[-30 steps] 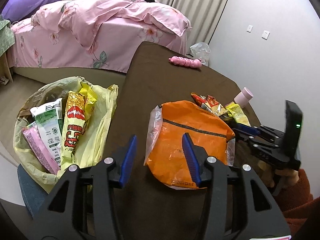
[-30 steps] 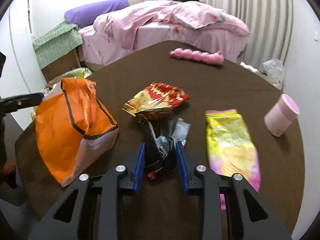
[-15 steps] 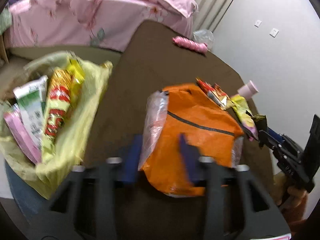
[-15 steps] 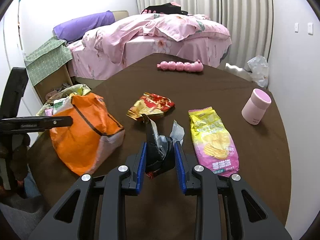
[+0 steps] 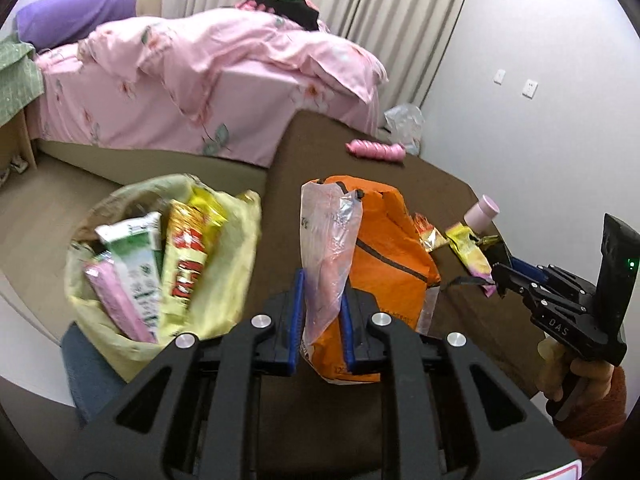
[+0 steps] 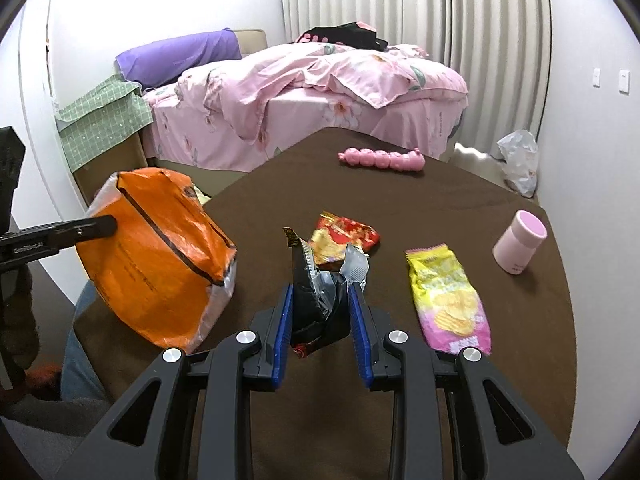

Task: Collect trash

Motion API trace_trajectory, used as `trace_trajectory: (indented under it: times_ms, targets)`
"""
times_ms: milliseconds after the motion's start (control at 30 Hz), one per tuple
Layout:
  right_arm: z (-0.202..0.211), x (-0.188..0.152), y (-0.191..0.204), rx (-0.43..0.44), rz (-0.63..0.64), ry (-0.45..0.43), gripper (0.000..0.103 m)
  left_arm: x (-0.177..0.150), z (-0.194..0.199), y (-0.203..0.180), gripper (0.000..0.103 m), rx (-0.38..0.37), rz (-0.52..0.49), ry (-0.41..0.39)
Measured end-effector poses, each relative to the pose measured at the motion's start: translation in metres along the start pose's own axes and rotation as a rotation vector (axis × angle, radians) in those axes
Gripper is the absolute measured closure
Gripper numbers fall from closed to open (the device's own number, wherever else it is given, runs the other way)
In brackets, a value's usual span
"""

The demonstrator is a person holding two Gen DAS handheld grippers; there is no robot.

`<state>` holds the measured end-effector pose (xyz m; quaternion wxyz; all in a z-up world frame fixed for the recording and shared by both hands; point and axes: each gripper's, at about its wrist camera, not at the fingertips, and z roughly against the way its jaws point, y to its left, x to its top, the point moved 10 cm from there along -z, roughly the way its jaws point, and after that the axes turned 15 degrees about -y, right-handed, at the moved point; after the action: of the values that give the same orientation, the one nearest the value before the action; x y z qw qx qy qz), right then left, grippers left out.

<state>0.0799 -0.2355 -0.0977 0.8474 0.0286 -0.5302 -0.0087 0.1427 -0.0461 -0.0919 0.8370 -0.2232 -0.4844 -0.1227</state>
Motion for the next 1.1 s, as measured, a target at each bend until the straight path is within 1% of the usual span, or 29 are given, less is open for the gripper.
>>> trace_trajectory:
  times_ms: [33, 133, 200, 267, 300, 367, 433, 500, 567, 600, 633, 733, 800, 900, 933, 1033, 1100]
  targets:
    - [0.0, 0.001, 0.002, 0.004, -0.002, -0.003, 0.076, 0.004, 0.002, 0.004, 0.088, 0.012, -0.008, -0.013]
    - [-0.005, 0.005, 0.006, 0.002, -0.001, -0.009, 0.076, 0.027, 0.012, 0.024, 0.088, 0.103, -0.061, -0.089]
    - [-0.008, 0.005, 0.005, -0.005, -0.002, -0.008, 0.076, 0.039, 0.015, 0.032, 0.088, 0.131, -0.081, -0.117]
    - [-0.01, 0.003, 0.001, -0.013, -0.013, -0.005, 0.076, 0.044, 0.015, 0.033, 0.088, 0.128, -0.092, -0.123]
    - [-0.011, 0.002, -0.001, -0.014, -0.02, -0.004, 0.076, 0.044, 0.012, 0.031, 0.088, 0.112, -0.092, -0.115]
    - [-0.012, -0.002, -0.006, -0.011, -0.038, -0.001, 0.076, 0.034, -0.001, 0.027, 0.088, 0.063, -0.063, -0.067]
    - [-0.013, -0.005, -0.01, -0.008, -0.05, 0.007, 0.076, 0.017, -0.013, 0.022, 0.088, 0.045, -0.043, -0.01]
    - [-0.013, -0.007, -0.014, -0.013, -0.051, 0.01, 0.076, -0.003, -0.026, 0.014, 0.087, 0.028, -0.045, 0.047]
    - [-0.014, -0.01, -0.016, -0.017, -0.046, 0.015, 0.076, -0.016, -0.033, 0.006, 0.082, 0.004, -0.044, 0.08]
    - [-0.015, -0.012, -0.017, -0.019, -0.042, 0.02, 0.076, -0.02, -0.036, 0.003, 0.076, -0.009, -0.041, 0.09]
    - [-0.016, -0.014, -0.017, -0.019, -0.04, 0.024, 0.076, -0.022, -0.036, 0.002, 0.066, -0.013, -0.039, 0.093]
    - [-0.019, -0.018, -0.018, -0.016, -0.049, 0.033, 0.076, -0.022, -0.036, -0.003, 0.051, -0.058, -0.024, 0.081]
    - [-0.02, -0.02, -0.019, -0.015, -0.048, 0.038, 0.076, -0.028, -0.037, -0.009, 0.045, -0.084, -0.044, 0.095]
    - [-0.02, -0.022, -0.019, -0.02, -0.027, 0.04, 0.076, -0.042, -0.042, -0.022, 0.037, -0.107, -0.119, 0.125]
    - [-0.02, -0.022, -0.019, -0.02, -0.024, 0.04, 0.076, -0.047, -0.045, -0.025, 0.036, -0.11, -0.142, 0.14]
    - [-0.019, -0.022, -0.021, -0.03, -0.023, 0.034, 0.076, -0.066, -0.055, -0.033, 0.036, -0.086, -0.226, 0.192]
    - [-0.017, -0.021, -0.025, -0.043, -0.021, 0.028, 0.076, -0.073, -0.059, -0.038, 0.036, -0.05, -0.296, 0.188]
